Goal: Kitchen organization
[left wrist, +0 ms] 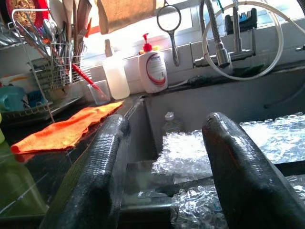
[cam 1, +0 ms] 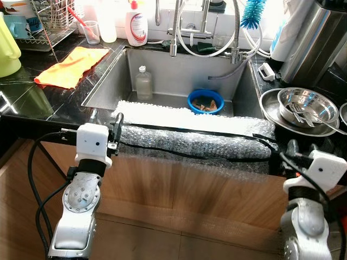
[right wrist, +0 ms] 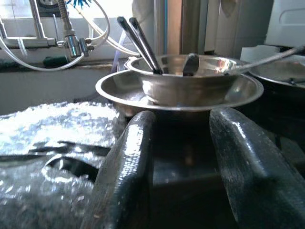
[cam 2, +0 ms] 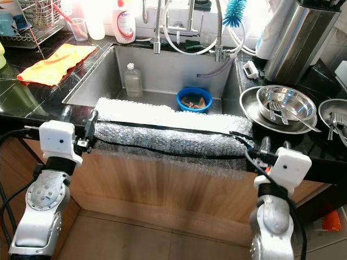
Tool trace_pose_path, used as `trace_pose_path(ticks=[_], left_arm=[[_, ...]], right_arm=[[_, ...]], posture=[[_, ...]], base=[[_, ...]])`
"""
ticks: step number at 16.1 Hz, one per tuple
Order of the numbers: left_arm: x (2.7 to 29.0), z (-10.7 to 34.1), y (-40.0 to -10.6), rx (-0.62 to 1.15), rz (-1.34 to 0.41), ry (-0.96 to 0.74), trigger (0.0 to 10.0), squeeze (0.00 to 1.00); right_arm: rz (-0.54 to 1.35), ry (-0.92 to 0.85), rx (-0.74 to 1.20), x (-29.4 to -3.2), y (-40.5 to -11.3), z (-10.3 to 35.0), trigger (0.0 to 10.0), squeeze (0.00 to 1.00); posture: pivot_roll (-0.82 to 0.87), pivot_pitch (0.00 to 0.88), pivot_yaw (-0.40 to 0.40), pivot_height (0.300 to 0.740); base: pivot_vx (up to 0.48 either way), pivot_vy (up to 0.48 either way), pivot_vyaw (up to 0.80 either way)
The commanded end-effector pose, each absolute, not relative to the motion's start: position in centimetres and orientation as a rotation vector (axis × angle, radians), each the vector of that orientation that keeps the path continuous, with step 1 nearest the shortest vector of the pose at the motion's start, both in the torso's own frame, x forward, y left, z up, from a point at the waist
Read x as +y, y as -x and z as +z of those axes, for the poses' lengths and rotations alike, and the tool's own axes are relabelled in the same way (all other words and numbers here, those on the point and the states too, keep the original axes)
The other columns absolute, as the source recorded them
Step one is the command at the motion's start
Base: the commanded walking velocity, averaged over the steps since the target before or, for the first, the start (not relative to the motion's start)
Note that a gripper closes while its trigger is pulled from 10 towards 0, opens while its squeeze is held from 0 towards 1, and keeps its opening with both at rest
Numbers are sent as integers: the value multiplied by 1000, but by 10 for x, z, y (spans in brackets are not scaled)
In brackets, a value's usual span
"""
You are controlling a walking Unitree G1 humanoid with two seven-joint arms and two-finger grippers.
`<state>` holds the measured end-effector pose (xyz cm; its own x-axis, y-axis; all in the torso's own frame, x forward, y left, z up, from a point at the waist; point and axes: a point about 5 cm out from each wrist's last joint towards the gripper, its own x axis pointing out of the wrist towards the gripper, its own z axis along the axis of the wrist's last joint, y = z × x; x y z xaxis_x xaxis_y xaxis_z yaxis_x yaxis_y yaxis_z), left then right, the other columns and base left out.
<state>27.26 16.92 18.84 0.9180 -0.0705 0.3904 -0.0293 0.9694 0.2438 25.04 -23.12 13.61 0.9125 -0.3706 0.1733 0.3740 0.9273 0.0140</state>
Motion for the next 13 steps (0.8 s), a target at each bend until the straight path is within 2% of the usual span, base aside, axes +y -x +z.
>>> trace_pose_path(ticks=[1, 2, 4, 5, 6, 9, 10, 11, 13], left_arm=[[165, 188, -273, -414, -36, -249, 10000, 0], [164, 186, -273, -411, -41, -247, 10000, 0], [162, 186, -273, -410, -55, -251, 10000, 0], [162, 185, -273, -410, -55, -250, 10000, 0], [163, 184, -272, -405, -54, -251, 10000, 0], [162, 182, -271, -400, -59, -252, 10000, 0], [162, 182, -271, -399, -60, -252, 10000, 0], [161, 182, -272, -398, -62, -251, 10000, 0], [159, 180, -271, -395, -78, -255, 10000, 0]], right_arm=[[-406, 28, -163, -237, -251, 135, 10000, 231], [-428, 33, -160, -241, -254, 134, 10000, 1000], [-434, 50, -161, -244, -256, 135, 10000, 1000], [-441, 51, -162, -246, -257, 136, 10000, 878], [-482, 38, -137, -252, -255, 133, 10000, 0], [-518, -9, -108, -257, -254, 126, 10000, 0], [-529, -17, -115, -259, -254, 127, 10000, 90], [-536, -13, -126, -261, -254, 129, 10000, 1000], [-567, -11, -124, -266, -255, 130, 10000, 1000]], posture=[[56, 78, -26, 740], [56, 78, -26, 740], [58, 75, -27, 740], [60, 75, -28, 740], [58, 75, -28, 740], [57, 68, -28, 740], [55, 66, -28, 740], [53, 62, -27, 740], [51, 56, -28, 740]], base=[[0, 0, 0], [0, 0, 0], [0, 0, 0], [0, 0, 0], [0, 0, 0], [0, 0, 0], [0, 0, 0], [0, 0, 0], [0, 0, 0]])
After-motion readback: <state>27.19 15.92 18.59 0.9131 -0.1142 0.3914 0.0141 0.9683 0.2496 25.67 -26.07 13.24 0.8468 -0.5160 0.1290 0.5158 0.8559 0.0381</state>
